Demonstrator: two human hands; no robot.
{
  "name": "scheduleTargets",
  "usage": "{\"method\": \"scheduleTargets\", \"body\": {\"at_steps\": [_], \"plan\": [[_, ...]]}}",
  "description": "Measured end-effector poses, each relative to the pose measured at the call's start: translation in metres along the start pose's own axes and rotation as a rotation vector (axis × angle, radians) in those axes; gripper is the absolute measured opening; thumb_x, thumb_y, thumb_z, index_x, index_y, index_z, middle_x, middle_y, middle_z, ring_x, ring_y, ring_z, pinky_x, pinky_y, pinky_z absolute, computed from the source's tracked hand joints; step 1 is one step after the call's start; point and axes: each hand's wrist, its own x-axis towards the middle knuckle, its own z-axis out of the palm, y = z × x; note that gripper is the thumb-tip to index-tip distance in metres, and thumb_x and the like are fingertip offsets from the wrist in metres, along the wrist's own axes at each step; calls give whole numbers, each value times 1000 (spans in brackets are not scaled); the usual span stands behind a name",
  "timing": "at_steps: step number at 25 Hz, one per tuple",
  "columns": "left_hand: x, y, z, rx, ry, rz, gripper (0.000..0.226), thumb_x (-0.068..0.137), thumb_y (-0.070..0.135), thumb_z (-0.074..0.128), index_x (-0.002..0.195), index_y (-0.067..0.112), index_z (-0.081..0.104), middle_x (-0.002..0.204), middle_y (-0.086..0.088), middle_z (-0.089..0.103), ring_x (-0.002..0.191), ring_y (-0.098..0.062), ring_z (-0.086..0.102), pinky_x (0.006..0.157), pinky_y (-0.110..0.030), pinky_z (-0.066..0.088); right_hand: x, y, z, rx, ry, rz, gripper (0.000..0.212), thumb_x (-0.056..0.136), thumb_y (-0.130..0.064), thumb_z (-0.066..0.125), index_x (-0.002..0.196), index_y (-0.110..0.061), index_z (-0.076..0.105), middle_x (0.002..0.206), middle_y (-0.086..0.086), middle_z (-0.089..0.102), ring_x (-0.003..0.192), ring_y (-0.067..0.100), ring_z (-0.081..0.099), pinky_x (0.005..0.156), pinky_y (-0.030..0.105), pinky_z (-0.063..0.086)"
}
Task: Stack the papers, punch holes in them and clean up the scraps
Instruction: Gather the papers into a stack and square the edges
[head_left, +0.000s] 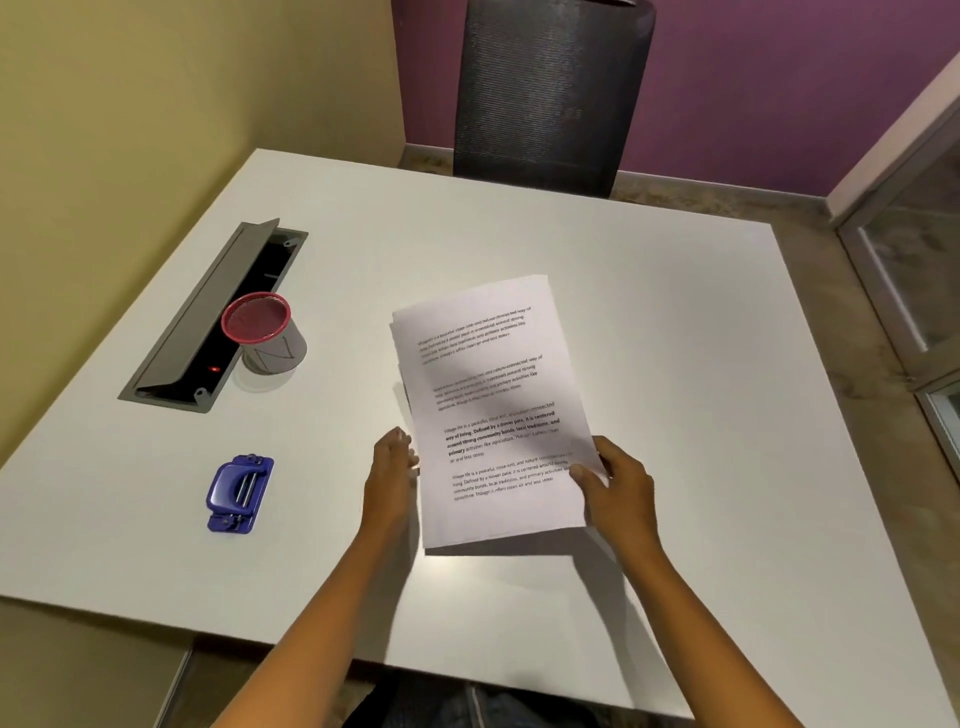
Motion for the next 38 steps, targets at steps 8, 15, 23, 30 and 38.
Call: {"method": "scheduleTargets", "body": {"at_steps": [8, 15, 23, 30, 38], "plan": [[2, 51, 9, 123, -176, 288, 34, 94, 30, 60, 123, 16, 52, 98, 10, 69, 78, 5, 68, 61, -8, 50, -4, -8, -38, 130, -21, -106, 26, 89, -5, 62, 110, -21, 63, 100, -10, 70, 90, 4, 64, 68, 6, 48], [-17, 40, 16, 184, -321, 345, 45, 89, 27, 67, 129, 25, 45, 119, 15, 65, 103, 6, 64, 88, -20, 50, -4, -6, -33, 182, -136, 141, 18, 92, -23, 61, 110, -24, 59, 107, -3, 68, 95, 11, 65, 75, 27, 54], [-24, 64, 19, 185, -302, 516, 43, 87, 21, 71, 124, 29, 50, 118, 9, 68, 108, -8, 66, 96, -41, 55, 7, -30, -38, 198, 74, 40, 15, 88, -16, 66, 101, -21, 62, 99, -6, 69, 94, 15, 66, 87, 42, 56], [-37, 90, 30, 5, -233, 768, 31, 84, 20, 73, 109, 29, 58, 110, 4, 72, 103, -14, 69, 84, -22, 55, 6, -45, -43, 399, 219, -192, 19, 84, -12, 71, 101, -18, 63, 98, -4, 71, 95, 14, 67, 84, 28, 53], [-43, 71, 50, 115, 72, 837, 28, 88, 23, 70, 78, 32, 45, 62, 20, 48, 56, -2, 41, 55, -8, 34, 15, -39, -27, 408, 235, -94, 17, 84, -13, 72, 98, -15, 62, 98, -1, 72, 95, 16, 68, 89, 35, 55]]}}
